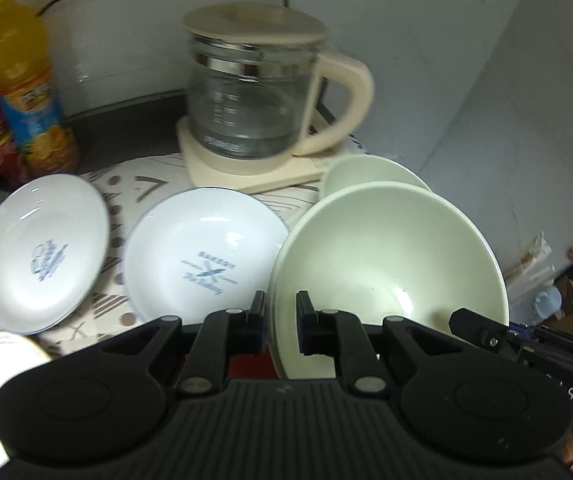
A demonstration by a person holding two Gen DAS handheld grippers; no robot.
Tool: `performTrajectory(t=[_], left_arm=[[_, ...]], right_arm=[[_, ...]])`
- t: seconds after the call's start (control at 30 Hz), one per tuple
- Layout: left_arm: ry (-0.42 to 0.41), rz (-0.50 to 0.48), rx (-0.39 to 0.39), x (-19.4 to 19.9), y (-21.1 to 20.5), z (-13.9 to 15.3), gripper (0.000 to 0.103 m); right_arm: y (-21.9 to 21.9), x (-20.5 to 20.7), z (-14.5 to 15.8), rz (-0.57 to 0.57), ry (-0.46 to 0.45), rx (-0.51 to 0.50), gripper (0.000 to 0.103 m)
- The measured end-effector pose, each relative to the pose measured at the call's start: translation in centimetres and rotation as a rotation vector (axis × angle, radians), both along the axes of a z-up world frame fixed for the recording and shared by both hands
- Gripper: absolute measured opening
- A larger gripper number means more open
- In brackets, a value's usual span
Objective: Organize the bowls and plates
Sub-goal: 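Lift the large pale green bowl with both grippers toward the red bowl, then lower the large bowl into the red bowl and open both grippers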
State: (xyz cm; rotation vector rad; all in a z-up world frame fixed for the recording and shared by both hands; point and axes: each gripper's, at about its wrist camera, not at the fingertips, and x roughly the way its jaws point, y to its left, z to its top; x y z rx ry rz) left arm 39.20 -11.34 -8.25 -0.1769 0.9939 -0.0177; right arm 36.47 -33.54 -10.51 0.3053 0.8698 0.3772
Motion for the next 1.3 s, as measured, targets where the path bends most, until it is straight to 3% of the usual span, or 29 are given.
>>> performTrajectory(t=[0.57,0.9,1.3], left_arm=[[-0.016,0.192,0.006,-4.0,5.4,2.1,0.013],[0.031,0.258,-0.025,-6.6,7.4,1.0,0.013],[0.098,0.266,-0.048,-7.9,7.5,-1.5,0.013]], right_arm=[[5.7,-0.1,2.3,0.205,-0.06,0.024,0.018],[8.1,-0.8,2.3,0.28,-0.048,0.013,0.018],[9.1,-1.9,1.1,0.328,-0.001,-0.037,0.018]])
